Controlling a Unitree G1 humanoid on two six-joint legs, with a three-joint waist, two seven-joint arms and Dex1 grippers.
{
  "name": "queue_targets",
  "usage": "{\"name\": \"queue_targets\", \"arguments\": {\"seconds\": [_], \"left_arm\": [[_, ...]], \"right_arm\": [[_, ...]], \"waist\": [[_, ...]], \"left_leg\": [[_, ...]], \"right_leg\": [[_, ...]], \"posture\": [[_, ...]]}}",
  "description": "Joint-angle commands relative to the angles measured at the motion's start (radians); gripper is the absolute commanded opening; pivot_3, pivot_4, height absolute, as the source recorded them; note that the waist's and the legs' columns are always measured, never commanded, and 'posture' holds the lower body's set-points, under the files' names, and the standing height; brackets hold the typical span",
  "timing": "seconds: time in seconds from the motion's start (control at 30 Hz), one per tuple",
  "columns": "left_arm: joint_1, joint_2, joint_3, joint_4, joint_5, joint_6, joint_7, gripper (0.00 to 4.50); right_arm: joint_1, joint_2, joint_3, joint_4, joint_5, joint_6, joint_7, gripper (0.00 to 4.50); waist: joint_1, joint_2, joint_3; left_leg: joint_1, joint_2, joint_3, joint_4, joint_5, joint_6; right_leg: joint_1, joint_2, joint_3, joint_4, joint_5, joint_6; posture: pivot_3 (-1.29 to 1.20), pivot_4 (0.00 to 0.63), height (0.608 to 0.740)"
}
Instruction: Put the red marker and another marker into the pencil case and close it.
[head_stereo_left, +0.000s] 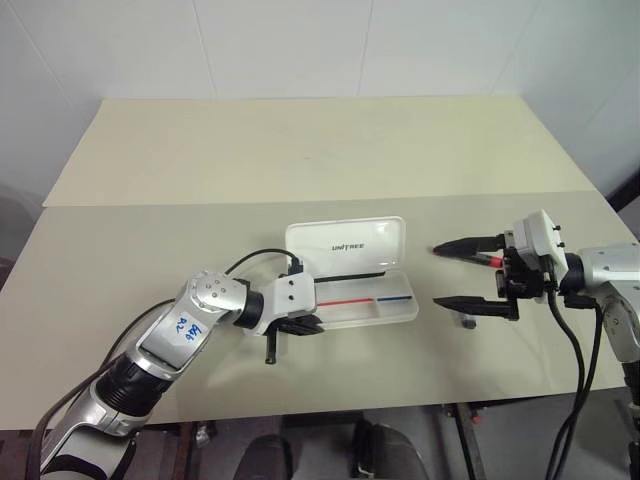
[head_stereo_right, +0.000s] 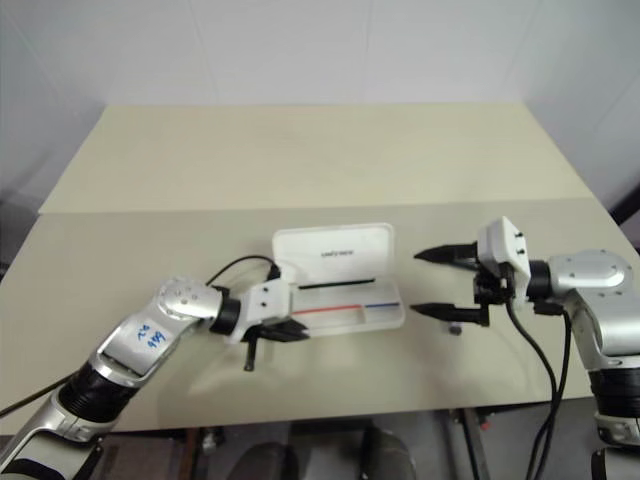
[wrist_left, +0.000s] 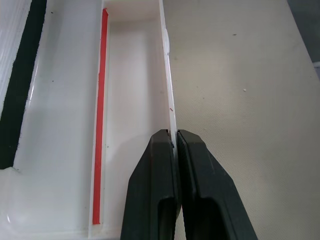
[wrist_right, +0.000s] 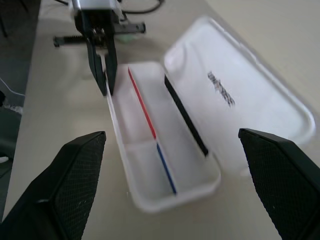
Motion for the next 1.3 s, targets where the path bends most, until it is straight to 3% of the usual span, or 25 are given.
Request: {"name": "queue_targets", "arguments": {"seconds": [0.03,0.1,0.3,0.47,0.8,1.1,1.3], "left_arm": [[0.004,0.004,0.002,0.026,0.024,-0.018,0.023,0.01],[0.004,0.004,0.0,0.033,0.028,-0.02,0.03,0.01],[0.01,-0.008,0.008,0.027,0.01,-0.013,0.044,1.71],[0.019,-0.014,0.04,0.011,-0.031,-0.02,0.04,3.38],[0.063,0.01,0.134,-0.042,-0.11,0.004,0.036,3.38],[0.115,0.02,0.216,-0.068,-0.187,-0.033,0.011,3.38],[0.15,0.018,0.294,-0.088,-0.25,-0.117,-0.014,3.38]], "right_arm": [[-0.013,-0.024,-0.035,0.016,-0.002,-0.026,0.021,4.5],[-0.015,-0.021,-0.033,0.016,-0.002,-0.027,0.024,4.5],[-0.025,-0.01,-0.024,0.0,0.004,-0.02,0.023,4.5],[-0.05,0.002,-0.011,0.006,0.002,-0.019,0.027,4.5],[-0.094,0.012,0.025,0.057,-0.017,-0.033,0.069,4.5],[-0.201,0.011,0.049,0.216,-0.065,-0.079,0.11,4.5],[-0.312,0.005,0.071,0.438,-0.152,-0.157,0.127,4.5]], "waist": [[0.0,0.0,0.0],[0.0,0.0,0.0],[0.0,0.0,0.0],[0.002,0.0,0.0],[-0.001,0.0,0.0],[-0.001,0.0,0.0],[-0.004,0.0,0.0]], "left_leg": [[0.0,0.0,0.0,0.0,0.0,0.0],[0.0,0.0,-0.001,0.002,0.0,0.0],[0.0,0.0,-0.001,0.004,0.0,0.0],[0.0,0.0,-0.001,0.005,0.0,0.0],[0.0,0.001,-0.002,0.006,0.0,0.0],[-0.001,0.0,-0.002,0.005,0.0,0.0],[-0.001,0.0,-0.002,0.005,0.0,0.0]], "right_leg": [[0.0,0.0,0.0,0.001,0.0,0.0],[0.0,0.0,0.0,0.002,0.0,0.0],[0.001,0.0,0.0,0.002,0.0,0.0],[0.001,-0.001,0.0,0.002,0.0,0.0],[0.002,-0.001,0.0,0.002,0.0,0.0],[0.002,-0.001,0.0,0.001,0.0,0.0],[0.002,-0.001,0.0,0.001,0.0,0.0]], "posture": [[0.0,0.15,0.74],[0.0,0.15,0.74],[0.0,0.15,0.74],[0.0,0.15,0.74],[0.0,0.15,0.74],[0.0,0.15,0.74],[0.0,0.15,0.74]]}}
